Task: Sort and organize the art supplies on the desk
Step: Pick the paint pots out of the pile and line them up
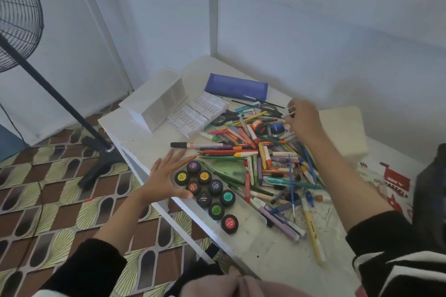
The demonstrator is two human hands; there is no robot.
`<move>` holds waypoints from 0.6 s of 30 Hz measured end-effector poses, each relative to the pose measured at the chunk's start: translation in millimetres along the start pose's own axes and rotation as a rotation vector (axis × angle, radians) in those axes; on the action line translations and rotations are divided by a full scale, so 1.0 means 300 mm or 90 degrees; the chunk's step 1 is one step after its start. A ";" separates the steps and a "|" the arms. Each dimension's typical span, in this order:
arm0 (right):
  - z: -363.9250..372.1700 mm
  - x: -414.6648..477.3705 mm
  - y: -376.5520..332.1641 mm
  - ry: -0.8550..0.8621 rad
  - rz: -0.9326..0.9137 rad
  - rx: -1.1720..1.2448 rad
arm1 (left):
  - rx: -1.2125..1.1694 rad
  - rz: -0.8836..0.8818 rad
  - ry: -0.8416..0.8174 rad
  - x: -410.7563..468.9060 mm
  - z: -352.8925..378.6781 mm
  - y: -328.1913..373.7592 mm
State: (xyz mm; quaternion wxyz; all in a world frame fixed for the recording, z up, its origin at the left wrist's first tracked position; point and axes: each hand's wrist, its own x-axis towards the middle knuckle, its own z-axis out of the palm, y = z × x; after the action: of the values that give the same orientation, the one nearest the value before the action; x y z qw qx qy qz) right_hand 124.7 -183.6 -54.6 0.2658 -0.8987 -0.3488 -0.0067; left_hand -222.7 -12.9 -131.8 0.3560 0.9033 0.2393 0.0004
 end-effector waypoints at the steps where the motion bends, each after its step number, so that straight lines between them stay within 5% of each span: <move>1: -0.018 -0.023 -0.018 0.013 -0.003 0.041 | -0.001 -0.002 -0.001 -0.001 0.000 0.002; 12: -0.089 -0.440 -0.186 -0.352 -0.049 0.292 | -0.003 0.007 0.002 -0.004 -0.001 0.008; 18: -0.054 -0.539 -0.201 -0.491 -0.160 0.251 | -0.008 0.004 0.004 -0.003 -0.002 0.017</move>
State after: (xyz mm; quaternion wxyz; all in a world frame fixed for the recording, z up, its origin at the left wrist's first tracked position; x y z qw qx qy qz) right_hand -32.9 -255.1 -44.1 0.2801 -0.7182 -0.5234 0.3630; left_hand -221.4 -16.0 -127.9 0.3609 0.9017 0.2378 0.0059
